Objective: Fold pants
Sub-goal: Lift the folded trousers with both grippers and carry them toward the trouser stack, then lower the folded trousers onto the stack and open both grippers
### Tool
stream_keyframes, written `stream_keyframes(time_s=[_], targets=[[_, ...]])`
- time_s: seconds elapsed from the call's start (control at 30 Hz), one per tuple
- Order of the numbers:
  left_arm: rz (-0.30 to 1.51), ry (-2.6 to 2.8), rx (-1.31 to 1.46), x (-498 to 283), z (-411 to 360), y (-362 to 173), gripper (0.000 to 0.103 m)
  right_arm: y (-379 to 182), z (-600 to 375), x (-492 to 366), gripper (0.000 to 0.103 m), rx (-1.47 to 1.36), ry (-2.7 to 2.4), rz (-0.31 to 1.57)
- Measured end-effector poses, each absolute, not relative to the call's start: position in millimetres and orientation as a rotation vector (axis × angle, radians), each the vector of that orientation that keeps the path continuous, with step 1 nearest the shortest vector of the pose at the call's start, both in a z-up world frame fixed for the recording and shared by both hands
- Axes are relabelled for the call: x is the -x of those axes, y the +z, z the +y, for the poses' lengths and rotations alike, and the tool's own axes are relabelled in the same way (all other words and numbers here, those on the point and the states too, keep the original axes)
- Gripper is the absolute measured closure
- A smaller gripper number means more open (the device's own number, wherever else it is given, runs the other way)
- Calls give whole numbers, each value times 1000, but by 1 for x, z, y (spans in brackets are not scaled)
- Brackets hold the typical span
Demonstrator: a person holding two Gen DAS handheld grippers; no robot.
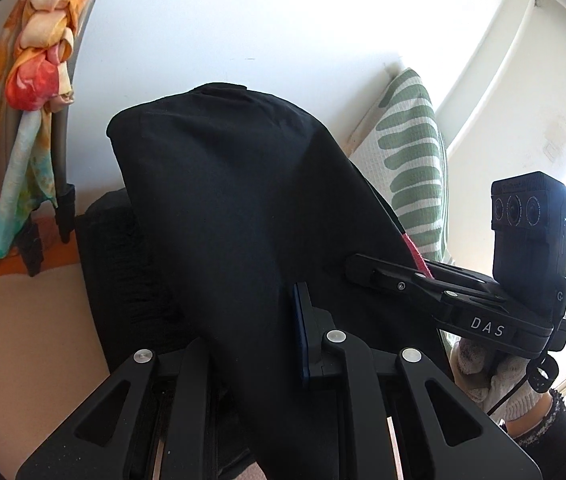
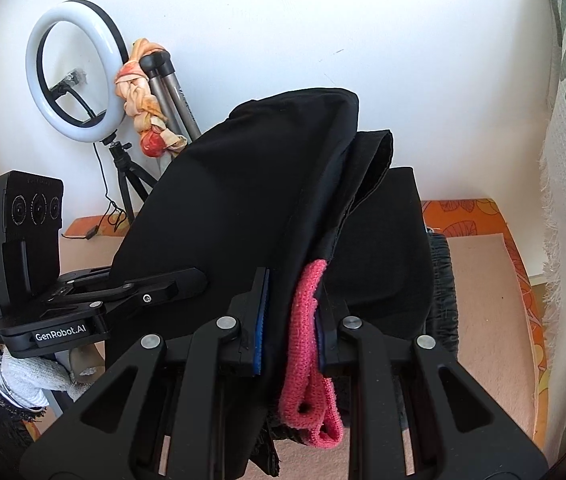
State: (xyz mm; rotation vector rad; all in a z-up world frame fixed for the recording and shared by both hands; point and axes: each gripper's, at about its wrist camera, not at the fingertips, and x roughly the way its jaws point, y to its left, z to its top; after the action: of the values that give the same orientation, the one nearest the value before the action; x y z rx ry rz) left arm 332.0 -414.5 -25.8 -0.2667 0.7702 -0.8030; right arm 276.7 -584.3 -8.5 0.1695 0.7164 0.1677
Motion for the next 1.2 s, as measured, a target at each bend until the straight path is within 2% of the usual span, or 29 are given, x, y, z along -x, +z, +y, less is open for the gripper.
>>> stream_keyframes(time_s=[0.3,0.43,0.47,0.53,0.6,0.83,0.9,1.2], targets=[[842,-764,245,-356,-426,-61,88,-50,-603,-306,83,-183,151,774],[867,-753,244,-360,-432,-61,85,-57,-609,-305,78,-191,121,781],[878,-751,238,-359,-432,-61,82,-57,-609,-304,76,-180,103,782],[878,-741,217,-358,-431,-58,80,-54,-610,-301,71,-166,68,775],[882,-723,202,-357,-430,-56,72,-49,-612,-294,70,-159,27,761],[887,-688,219,-345,-412,-51,57,-29,-616,-268,65,-170,-47,734],[879,-687,207,-338,-404,-47,54,-23,-612,-260,60,-177,-57,725],[818,-693,191,-292,-360,-20,51,8,-580,-210,50,-173,-90,687]])
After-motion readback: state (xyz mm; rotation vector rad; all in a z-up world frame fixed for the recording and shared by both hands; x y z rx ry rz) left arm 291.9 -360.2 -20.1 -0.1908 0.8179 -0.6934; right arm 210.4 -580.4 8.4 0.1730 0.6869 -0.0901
